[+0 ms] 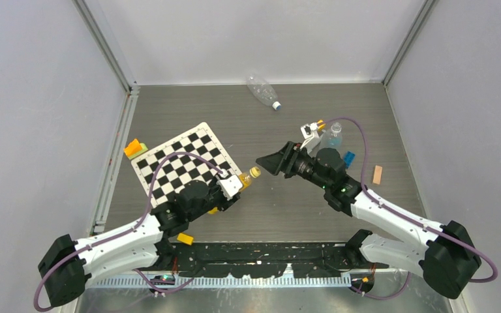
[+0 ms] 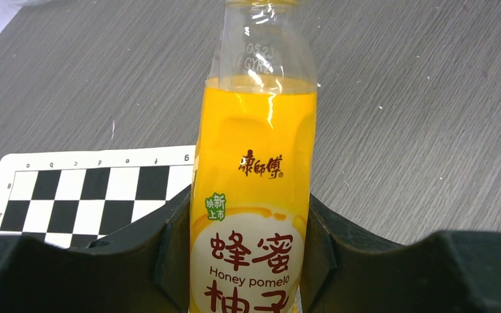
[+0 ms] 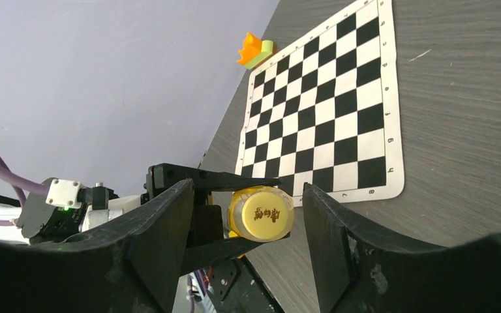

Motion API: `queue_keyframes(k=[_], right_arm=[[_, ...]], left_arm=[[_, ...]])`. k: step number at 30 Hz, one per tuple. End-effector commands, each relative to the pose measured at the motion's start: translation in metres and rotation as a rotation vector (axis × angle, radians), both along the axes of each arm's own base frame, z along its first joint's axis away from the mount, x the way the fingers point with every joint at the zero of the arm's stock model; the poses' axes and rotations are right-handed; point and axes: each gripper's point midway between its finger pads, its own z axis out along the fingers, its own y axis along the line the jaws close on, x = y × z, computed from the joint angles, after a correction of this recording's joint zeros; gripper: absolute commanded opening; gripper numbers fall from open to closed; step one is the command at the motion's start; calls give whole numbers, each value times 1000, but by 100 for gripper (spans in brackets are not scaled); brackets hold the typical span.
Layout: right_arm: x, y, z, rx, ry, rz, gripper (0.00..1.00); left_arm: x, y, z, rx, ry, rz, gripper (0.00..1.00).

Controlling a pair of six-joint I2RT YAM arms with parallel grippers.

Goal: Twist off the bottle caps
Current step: Unscrew the bottle cap from the plastic bottle.

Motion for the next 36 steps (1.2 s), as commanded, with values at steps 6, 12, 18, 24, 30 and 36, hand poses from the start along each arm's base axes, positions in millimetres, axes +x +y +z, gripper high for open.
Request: queue_keyframes(k=[6,12,18,24,30,36], right_arm=[[0,20,5,1,54,85,63],[-7,29,-1,-14,74,158,54],[-15,35,2,3,73,224,46],[-18,32,0,-21,23,235,23],[-28,25,-2,-103,-195,295,8],[-77,24,-9,-234,-775,656,4]], left_arm=[[10,-8,35,-75,-76,20,0],[9,-7,37,-81,-78,19,0],[8,-7,38,-86,-83,18,0],[8,-6,41,-84,-95,15,0],[-9,-19,46,-125,-82,-103,0],[-48,-42,60,-218,-29,-338,0]])
